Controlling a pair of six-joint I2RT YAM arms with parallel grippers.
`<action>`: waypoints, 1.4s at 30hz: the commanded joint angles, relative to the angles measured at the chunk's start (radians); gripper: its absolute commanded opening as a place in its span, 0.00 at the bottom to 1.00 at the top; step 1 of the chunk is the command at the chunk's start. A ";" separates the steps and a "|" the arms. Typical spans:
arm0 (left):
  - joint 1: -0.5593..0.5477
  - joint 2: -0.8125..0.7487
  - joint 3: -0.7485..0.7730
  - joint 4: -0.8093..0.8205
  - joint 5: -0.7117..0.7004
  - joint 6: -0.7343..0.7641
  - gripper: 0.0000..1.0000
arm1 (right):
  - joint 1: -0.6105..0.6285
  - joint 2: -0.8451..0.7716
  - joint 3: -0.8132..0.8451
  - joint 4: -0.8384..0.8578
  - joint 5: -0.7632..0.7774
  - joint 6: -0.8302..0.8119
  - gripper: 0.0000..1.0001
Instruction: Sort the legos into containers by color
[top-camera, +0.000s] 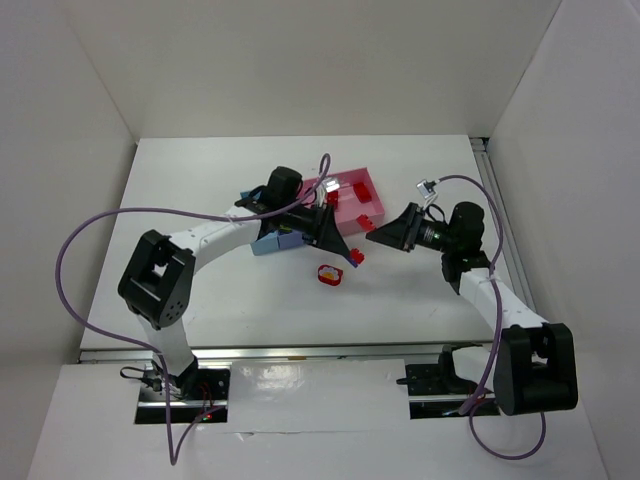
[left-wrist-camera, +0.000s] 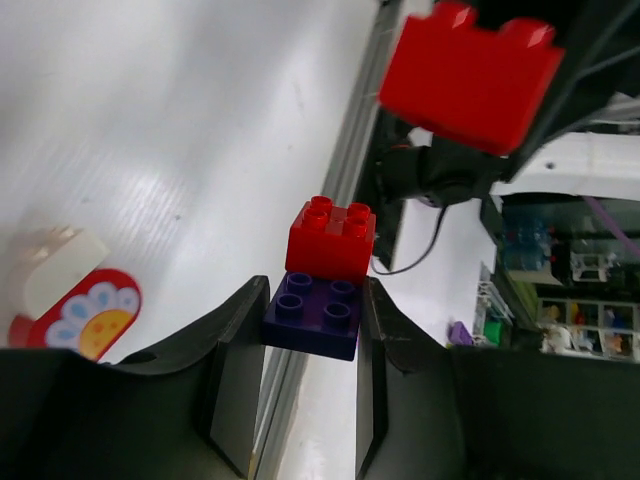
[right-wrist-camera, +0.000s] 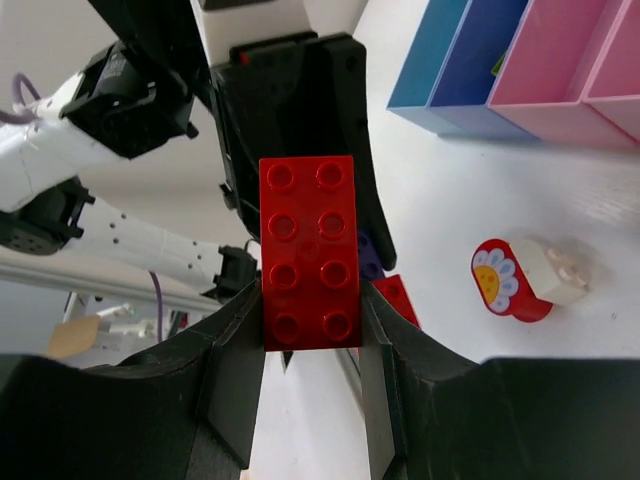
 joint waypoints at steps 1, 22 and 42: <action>-0.005 0.004 -0.001 -0.060 -0.096 0.073 0.00 | -0.001 -0.032 0.015 0.048 0.075 0.035 0.00; 0.014 -0.140 -0.074 -0.253 -0.377 0.071 0.00 | 0.164 0.363 0.530 -0.551 0.770 -0.322 0.00; 0.122 -0.163 -0.079 -0.236 -0.161 0.105 0.00 | 0.230 0.341 0.504 -0.420 0.483 -0.383 0.71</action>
